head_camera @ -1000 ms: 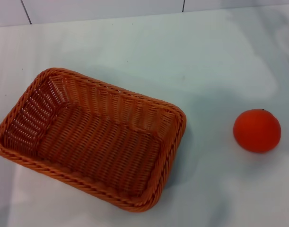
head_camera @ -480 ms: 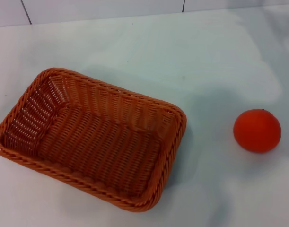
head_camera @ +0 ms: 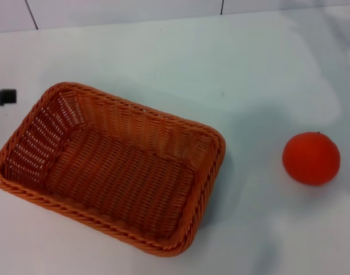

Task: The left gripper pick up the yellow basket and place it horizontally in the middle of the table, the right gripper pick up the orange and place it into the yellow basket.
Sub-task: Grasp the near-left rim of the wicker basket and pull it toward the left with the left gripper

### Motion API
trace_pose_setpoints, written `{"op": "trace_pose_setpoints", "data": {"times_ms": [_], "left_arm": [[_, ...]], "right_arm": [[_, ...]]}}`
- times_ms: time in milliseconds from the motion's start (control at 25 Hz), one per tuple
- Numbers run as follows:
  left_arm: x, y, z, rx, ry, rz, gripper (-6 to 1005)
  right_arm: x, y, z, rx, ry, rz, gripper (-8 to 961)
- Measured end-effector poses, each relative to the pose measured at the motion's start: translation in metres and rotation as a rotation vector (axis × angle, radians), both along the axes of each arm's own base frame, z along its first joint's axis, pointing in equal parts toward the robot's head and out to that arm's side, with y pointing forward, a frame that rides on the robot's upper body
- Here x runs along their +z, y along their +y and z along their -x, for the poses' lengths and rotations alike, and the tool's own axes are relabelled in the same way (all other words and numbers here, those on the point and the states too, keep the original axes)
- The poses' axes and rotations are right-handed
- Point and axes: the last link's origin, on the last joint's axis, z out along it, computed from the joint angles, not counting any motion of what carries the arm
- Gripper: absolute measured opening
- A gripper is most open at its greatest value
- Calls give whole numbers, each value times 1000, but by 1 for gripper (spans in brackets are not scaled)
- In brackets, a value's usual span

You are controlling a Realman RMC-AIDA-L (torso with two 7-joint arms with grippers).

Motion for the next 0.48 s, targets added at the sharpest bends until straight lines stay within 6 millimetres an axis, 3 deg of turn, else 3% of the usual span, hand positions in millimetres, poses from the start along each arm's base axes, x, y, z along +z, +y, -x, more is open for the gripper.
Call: {"op": "trace_pose_setpoints", "data": {"times_ms": [480], "left_arm": [[-32,21,-29,121,218,146,821]], "right_arm": [[0,2,-1,-19,5,-6,944]]}}
